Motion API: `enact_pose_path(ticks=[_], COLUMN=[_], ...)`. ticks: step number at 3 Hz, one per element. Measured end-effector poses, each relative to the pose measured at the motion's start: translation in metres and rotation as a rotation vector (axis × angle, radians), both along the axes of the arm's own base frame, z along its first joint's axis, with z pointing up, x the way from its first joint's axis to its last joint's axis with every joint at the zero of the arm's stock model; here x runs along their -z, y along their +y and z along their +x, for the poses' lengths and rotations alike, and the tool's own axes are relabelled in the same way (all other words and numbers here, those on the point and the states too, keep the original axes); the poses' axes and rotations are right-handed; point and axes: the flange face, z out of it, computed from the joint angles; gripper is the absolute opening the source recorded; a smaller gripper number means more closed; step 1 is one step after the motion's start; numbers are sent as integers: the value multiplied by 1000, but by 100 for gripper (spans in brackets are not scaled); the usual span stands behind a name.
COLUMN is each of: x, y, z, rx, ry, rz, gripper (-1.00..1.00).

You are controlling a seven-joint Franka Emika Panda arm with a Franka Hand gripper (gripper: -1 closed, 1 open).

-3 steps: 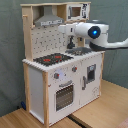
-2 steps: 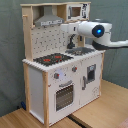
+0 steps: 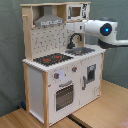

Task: Play with the kitchen

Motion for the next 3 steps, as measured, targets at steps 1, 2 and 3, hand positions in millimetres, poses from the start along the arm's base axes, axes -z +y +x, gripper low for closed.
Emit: enact_pose_path(ticks=[1,2,3], x=[-2,-3,-5], y=[-17,-36,-53], z=[-6,-10,-13], rx=[-29,-53,-77], ry=[-3,-9,-14], rz=[1,3,5], gripper=[100,100,100])
